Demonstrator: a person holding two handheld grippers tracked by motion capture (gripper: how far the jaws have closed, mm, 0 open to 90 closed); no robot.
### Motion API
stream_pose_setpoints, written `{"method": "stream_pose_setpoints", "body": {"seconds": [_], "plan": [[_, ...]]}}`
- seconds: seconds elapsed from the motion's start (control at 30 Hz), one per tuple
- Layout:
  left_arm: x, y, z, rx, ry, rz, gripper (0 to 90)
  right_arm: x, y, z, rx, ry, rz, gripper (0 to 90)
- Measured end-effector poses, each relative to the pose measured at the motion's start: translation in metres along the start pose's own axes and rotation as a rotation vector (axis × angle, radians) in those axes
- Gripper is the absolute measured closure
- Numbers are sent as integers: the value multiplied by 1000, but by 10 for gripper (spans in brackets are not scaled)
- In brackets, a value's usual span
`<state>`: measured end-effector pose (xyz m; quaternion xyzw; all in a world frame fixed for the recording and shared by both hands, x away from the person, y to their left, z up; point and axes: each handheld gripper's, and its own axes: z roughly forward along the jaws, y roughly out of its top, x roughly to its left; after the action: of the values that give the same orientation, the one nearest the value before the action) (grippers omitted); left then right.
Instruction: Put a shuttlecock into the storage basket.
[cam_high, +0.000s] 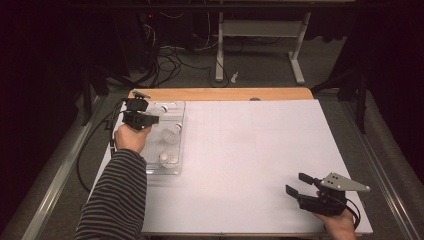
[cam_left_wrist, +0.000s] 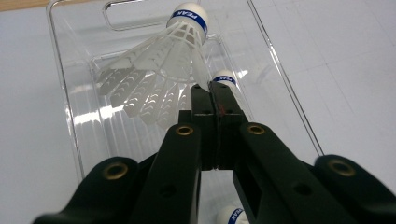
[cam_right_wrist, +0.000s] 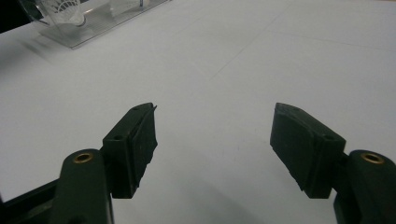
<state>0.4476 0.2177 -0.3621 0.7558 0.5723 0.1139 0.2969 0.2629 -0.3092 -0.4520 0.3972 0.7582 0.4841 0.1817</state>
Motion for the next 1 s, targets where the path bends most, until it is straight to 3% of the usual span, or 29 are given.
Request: {"method": "stream_pose_setpoints", "body": {"seconds": [1.0], "plan": [[6,3,18,34,21,-16,898,0,0,0,5,0,4,318]]}}
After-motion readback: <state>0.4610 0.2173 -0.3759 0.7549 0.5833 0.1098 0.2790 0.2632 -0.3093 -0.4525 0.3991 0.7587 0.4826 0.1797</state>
